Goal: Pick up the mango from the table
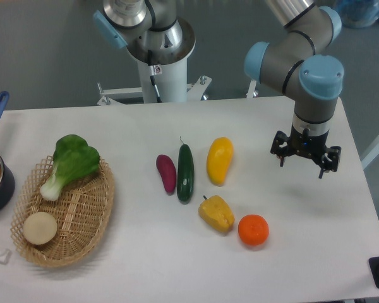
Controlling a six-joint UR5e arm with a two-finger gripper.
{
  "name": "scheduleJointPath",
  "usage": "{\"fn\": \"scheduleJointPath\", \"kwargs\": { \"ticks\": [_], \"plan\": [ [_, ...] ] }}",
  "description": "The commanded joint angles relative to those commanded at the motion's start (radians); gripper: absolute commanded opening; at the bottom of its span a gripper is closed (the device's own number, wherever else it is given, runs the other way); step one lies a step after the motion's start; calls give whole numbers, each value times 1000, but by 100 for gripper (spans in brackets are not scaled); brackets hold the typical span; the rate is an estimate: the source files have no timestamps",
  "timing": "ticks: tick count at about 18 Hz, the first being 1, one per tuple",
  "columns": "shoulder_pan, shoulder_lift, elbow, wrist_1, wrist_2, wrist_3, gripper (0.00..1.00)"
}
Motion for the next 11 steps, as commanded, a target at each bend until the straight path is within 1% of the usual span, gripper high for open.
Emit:
{"fn": "scheduleJointPath", "kwargs": {
  "ticks": [8, 11],
  "plan": [
    [-5, 0, -2, 0, -2, -5, 100],
    [-3, 0, -34, 3, -6, -6, 100]
  ]
}}
